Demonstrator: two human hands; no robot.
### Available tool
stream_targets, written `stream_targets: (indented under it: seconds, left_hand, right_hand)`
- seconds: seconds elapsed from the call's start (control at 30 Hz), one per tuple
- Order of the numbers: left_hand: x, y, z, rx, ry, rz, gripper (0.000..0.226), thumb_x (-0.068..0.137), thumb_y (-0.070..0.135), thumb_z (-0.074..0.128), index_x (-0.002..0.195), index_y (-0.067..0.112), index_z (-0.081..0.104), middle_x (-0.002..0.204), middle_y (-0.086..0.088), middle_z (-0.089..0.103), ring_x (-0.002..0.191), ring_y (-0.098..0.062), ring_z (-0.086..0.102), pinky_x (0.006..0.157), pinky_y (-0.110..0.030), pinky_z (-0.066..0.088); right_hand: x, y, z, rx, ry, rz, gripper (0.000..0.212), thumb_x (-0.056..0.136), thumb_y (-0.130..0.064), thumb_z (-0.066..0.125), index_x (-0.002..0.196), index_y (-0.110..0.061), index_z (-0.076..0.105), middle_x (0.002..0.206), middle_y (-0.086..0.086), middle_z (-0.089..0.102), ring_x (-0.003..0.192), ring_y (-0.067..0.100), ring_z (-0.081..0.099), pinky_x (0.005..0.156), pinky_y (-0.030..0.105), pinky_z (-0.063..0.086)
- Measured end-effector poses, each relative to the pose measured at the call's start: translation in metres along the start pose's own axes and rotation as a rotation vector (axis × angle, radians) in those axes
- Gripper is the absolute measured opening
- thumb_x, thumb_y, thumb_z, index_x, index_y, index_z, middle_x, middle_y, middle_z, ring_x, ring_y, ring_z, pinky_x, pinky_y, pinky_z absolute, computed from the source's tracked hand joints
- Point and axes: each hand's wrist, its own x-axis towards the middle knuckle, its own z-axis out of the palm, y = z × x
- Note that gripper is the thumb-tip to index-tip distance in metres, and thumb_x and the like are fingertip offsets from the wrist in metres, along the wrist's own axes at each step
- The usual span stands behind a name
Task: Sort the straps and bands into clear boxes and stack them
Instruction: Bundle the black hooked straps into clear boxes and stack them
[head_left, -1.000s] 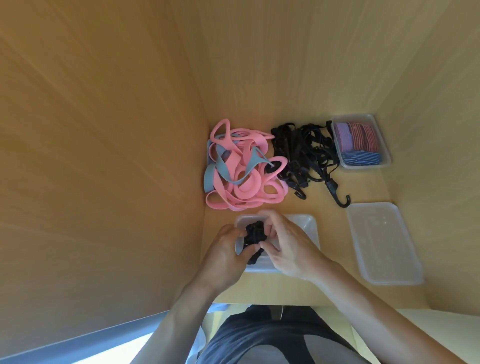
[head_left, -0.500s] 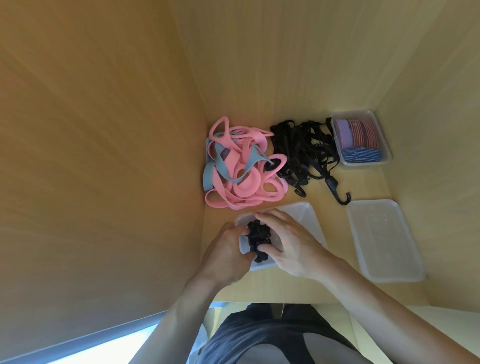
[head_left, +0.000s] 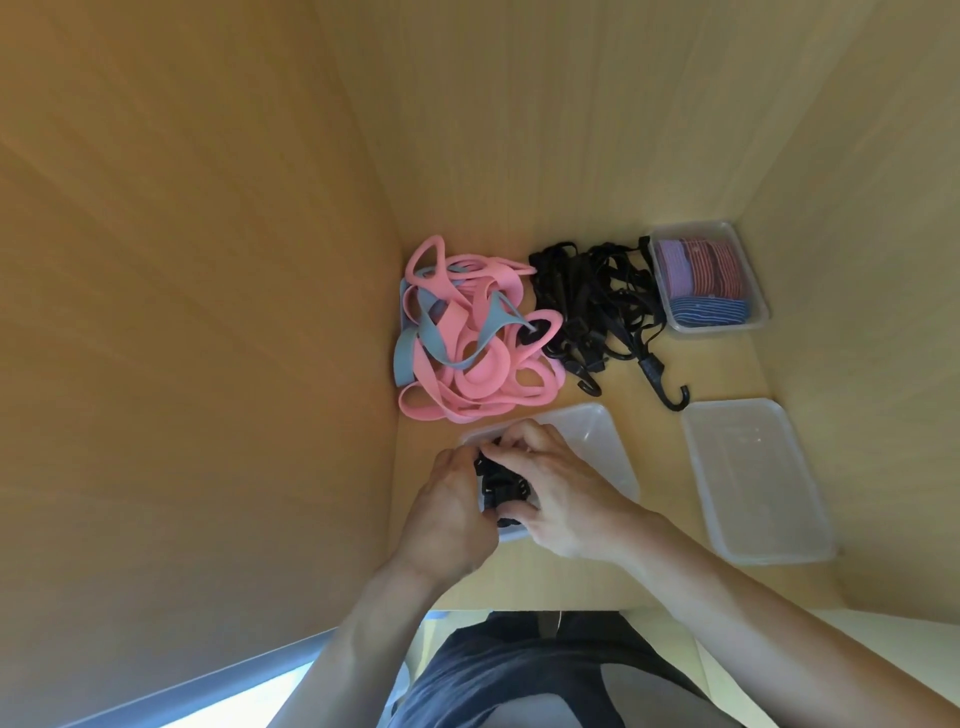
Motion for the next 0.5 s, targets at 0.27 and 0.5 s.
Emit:
stream_targets:
  seconds: [0.27,0.5]
  left_hand:
    - [0.0007,-0.0051,-0.0020,0.014,-0.004,0.018,0.048,0.084,0.022,0.071,0.127,0.028,0.050,0.117,0.012,0.049,0.107,-0.005,0.051,0.083,-0.015,0.037]
    - [-0.0068,-0.0040,0.0026,-0.059,0.105,-0.002,0.059,0.081,0.026,0.076,0.128,0.038,0.041,0.117,0.018,0.058,0.106,-0.005,0.056,0.082,-0.019,0.044]
  right_hand:
    - [0.0047,-0.0079,0.0025,-0.127,-0.006,0.009,0.071,0.085,-0.002,0.065,0.149,-0.026,0.045,0.129,-0.008,0.036,0.125,0.014,0.032,0.105,0.031,0.043]
    - [-0.0021,-0.0044,-0.0037,0.018,0.072,0.039,0.081,0.079,-0.001,0.071,0.144,-0.036,0.038,0.135,-0.012,0.040,0.127,0.010,0.041,0.102,0.030,0.045]
